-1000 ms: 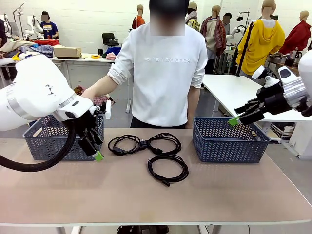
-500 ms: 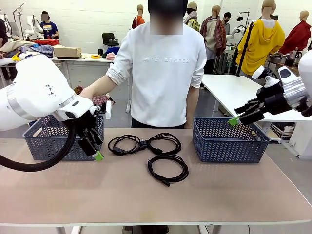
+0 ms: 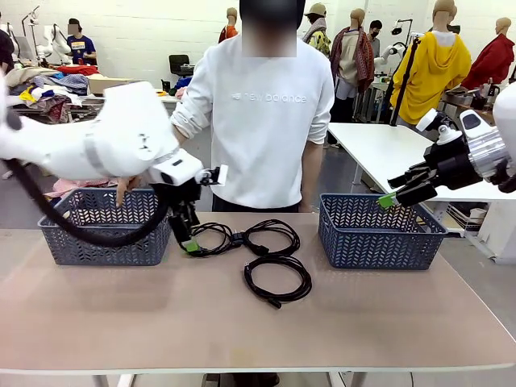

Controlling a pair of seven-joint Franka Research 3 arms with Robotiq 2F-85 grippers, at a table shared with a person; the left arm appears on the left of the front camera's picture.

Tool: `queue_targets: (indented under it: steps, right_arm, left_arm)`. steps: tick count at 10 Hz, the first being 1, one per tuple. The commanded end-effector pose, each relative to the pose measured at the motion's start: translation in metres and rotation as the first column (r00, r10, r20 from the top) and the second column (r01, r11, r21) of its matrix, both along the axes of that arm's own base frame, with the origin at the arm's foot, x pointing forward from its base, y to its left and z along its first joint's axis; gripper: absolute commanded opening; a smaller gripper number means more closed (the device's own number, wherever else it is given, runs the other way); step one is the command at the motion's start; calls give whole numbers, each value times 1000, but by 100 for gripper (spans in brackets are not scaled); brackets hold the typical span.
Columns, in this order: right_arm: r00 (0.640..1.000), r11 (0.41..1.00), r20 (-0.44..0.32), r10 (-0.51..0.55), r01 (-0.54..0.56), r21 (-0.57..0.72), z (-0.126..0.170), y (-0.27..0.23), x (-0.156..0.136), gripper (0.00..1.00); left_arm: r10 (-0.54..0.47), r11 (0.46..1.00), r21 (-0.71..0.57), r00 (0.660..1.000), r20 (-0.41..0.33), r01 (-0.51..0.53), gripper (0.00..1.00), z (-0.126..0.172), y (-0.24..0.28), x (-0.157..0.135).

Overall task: Organize the cables according to human instructions.
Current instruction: Pick up a bundle of cables and place it in the basket indicated by the human.

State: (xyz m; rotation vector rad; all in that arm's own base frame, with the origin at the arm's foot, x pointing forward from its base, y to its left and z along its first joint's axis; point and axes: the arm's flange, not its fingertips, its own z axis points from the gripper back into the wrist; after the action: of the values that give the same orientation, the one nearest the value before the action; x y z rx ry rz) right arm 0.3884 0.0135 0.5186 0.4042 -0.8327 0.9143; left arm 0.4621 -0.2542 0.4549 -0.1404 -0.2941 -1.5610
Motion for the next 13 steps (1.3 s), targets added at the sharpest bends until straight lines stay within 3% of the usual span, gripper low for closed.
queue_targets:
  steps: [1, 6, 13]
  right_arm:
    - [1000, 1000, 6, 4, -5, 22, 0, 1, 1, 100]
    - [1000, 1000, 6, 4, -5, 22, 0, 1, 1, 100]
    - [1000, 1000, 6, 4, -5, 22, 0, 1, 1, 100]
  left_arm:
    - [54, 993, 107, 998, -34, -50, 100, -1, -24, 32]
    - [111, 976, 193, 993, -38, -101, 100, -27, -62, 73]
    - [103, 980, 175, 994, -39, -95, 100, -34, -62, 72]
